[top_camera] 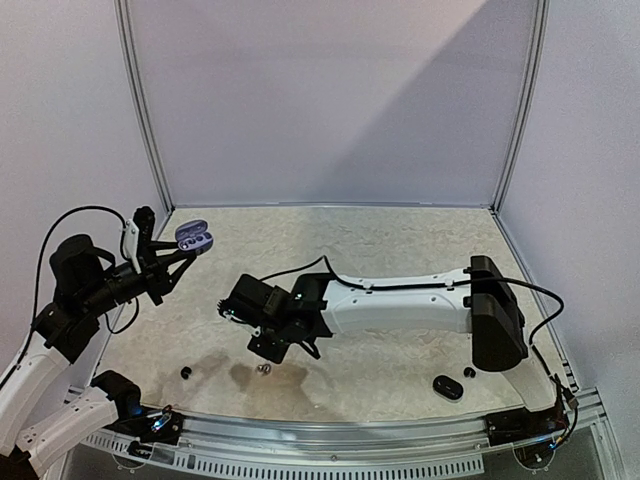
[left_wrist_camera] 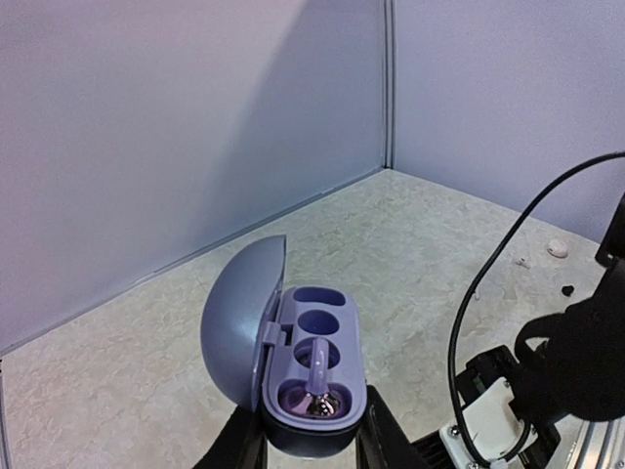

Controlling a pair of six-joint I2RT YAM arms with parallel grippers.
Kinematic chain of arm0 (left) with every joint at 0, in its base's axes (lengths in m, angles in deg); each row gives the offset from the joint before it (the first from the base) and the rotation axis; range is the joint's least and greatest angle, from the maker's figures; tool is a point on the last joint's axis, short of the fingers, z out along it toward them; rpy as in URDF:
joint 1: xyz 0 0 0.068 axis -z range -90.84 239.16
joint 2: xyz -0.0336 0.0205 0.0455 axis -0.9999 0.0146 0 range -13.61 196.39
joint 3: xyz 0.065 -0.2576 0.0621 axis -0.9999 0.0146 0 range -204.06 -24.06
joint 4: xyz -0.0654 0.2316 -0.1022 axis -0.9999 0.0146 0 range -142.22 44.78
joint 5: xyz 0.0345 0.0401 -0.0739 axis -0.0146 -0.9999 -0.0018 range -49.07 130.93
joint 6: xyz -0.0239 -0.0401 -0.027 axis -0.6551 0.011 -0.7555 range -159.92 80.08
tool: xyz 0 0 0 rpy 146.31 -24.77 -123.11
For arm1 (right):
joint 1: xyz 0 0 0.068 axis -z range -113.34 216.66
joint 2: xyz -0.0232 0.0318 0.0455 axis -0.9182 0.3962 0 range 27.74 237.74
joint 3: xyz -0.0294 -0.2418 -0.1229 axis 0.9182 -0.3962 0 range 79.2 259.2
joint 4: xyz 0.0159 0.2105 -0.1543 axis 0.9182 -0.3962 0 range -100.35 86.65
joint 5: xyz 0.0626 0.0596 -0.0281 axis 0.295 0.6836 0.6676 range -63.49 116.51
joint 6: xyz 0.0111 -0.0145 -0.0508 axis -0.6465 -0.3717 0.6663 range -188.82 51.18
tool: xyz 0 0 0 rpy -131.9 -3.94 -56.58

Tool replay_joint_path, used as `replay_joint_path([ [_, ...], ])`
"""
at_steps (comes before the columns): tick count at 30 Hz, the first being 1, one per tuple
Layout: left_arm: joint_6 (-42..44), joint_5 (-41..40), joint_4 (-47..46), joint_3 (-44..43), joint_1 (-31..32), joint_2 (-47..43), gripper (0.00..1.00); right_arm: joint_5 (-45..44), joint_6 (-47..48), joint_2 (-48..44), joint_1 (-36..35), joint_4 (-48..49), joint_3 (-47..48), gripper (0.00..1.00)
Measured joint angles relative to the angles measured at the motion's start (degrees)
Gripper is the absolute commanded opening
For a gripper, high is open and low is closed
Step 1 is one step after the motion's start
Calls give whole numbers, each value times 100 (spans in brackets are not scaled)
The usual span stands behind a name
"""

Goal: Insert the wireless bluetooth earbuds into the charging case

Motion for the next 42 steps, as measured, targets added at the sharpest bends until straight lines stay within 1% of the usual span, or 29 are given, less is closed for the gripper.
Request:
replay_joint_path([
  [1, 22, 4, 33, 7, 0, 0, 0, 13, 26, -44, 7, 20, 0, 14],
  [4, 57, 13, 98, 7, 0, 0, 0, 223, -103, -76, 50, 74, 0, 39],
  [5, 63, 20, 109, 7, 0, 0, 0, 337, -157, -76, 74, 81, 0, 45],
  [8, 70, 24, 125, 7, 0, 0, 0, 645, -461, -76, 140, 107, 0, 56],
  [11, 74, 24, 133, 7, 0, 0, 0, 881, -820, -61, 173, 94, 35, 71],
  [12, 72, 24, 133, 7, 0, 0, 0, 960, -922, -24, 177, 44, 114, 74],
  [15, 72, 26, 133, 7, 0, 2, 0, 1130, -1237, 229, 190, -212, 610, 75],
  [17, 72, 26, 133, 7, 0, 11, 0, 1189, -1318, 415, 188, -271, 863, 73],
  [23, 70, 28, 131, 7, 0, 52, 0, 1139, -1307, 863, 179, -343, 1016, 71],
  [28, 72, 26, 131, 7, 0, 50, 0, 988, -1215, 1224, 179, -393, 1290, 66],
  [35, 81, 22, 131, 7, 0, 52, 0, 730, -1029, 1274, 120, -632, 1333, 62],
  [42, 85, 24, 129, 9, 0, 59, 0, 588, -890, 1270, 7, -817, 1318, 60],
])
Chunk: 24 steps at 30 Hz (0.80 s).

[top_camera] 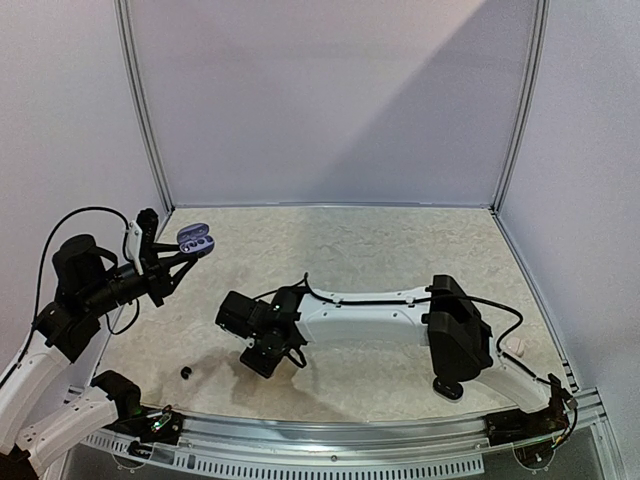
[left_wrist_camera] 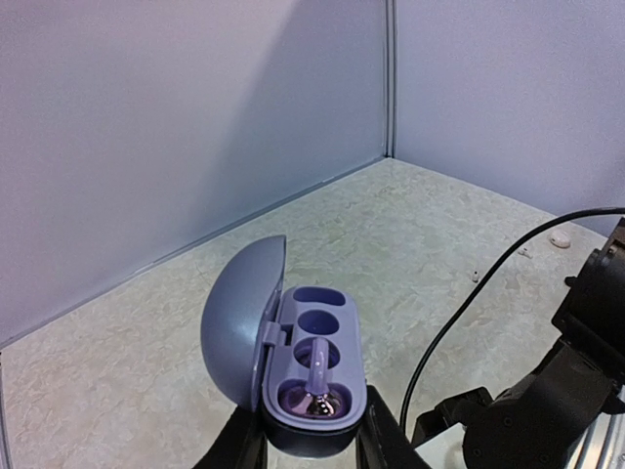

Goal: Insert the wireless bluetooth earbuds into the charging case

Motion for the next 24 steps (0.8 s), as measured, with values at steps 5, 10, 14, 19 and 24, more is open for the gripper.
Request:
replay_joint_path([
  [5, 2, 0, -4, 2, 0, 7, 0, -7, 114, -101, -28, 26, -164, 58],
  [10, 4, -2, -4, 24, 0, 4, 0, 61, 195, -234, -35, 9, -367, 50],
  [14, 7, -2, -2, 55, 0, 4, 0, 319, 273, -348, -35, 74, -570, 42],
  [19, 46, -2, 2, 57, 0, 4, 0, 651, 214, -369, -15, 120, -632, 37],
  [24, 85, 0, 2, 59, 0, 4, 0, 1084, -42, -505, 70, 227, -887, 30],
])
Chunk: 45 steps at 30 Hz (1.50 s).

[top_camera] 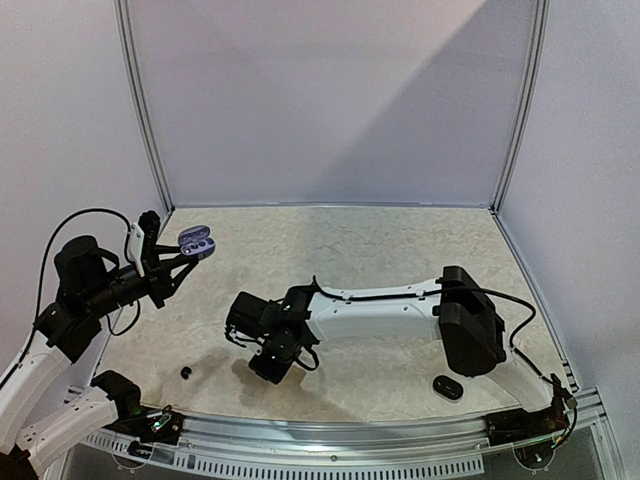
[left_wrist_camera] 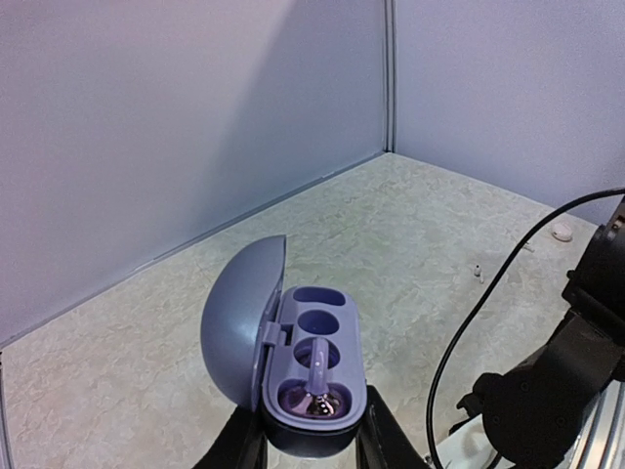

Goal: Insert the wireless bluetooth earbuds into the charging case

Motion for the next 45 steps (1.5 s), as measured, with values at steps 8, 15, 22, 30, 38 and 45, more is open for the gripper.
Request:
replay_joint_path([
  [8, 9, 0, 2, 0, 0, 0, 0, 448, -313, -203, 127, 26, -304, 28],
  [15, 20, 2, 7, 0, 0, 0, 0, 612, -404, -236, 131, -129, -323, 27],
  [22, 22, 4, 7, 0, 0, 0, 0, 717, -420, -262, 131, -348, -323, 27],
  [30, 22, 20, 7, 0, 0, 0, 0, 820, -420, -376, 155, -614, -402, 31],
  [38, 22, 28, 7, 0, 0, 2, 0, 870, -398, -417, 179, -745, -428, 36],
  [45, 22, 46, 7, 0, 0, 13, 0, 852, -374, -417, 190, -787, -192, 45],
])
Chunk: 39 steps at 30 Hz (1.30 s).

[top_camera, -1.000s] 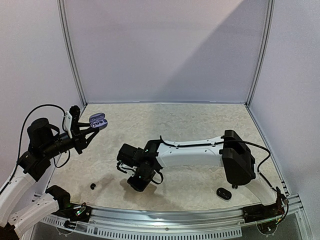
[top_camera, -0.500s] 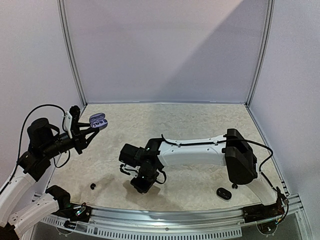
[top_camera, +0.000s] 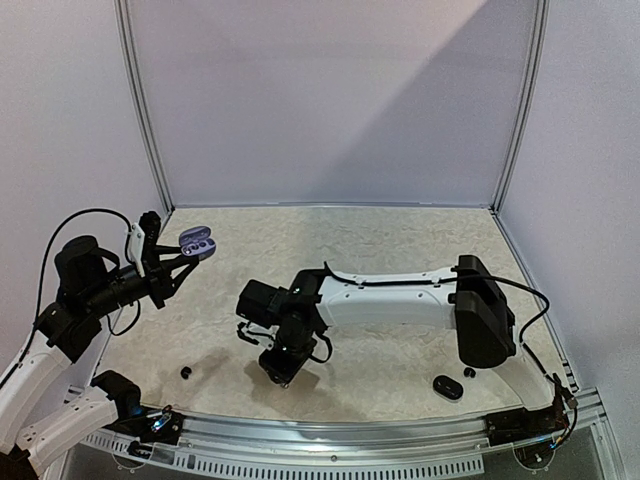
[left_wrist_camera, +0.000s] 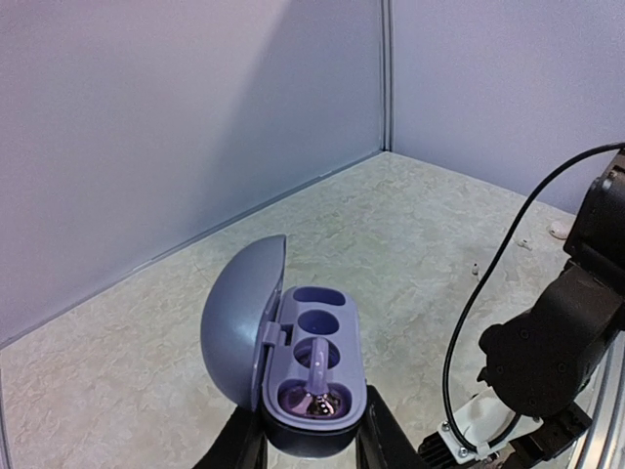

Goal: Insert the wireless bluetooth earbuds into the charging case

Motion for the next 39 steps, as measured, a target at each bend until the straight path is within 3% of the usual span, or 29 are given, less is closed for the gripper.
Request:
replay_joint_path([
  [10, 7, 4, -2, 0, 0, -2, 0, -184, 173, 52, 24, -232, 562, 28],
  [15, 39, 2, 0, 0, 0, -2, 0, -234, 313, 247, 26, -334, 1032, 28],
  [39, 50, -2, 0, 7, 0, 61, 0, -264, 824, 590, -15, -855, 859, 24],
])
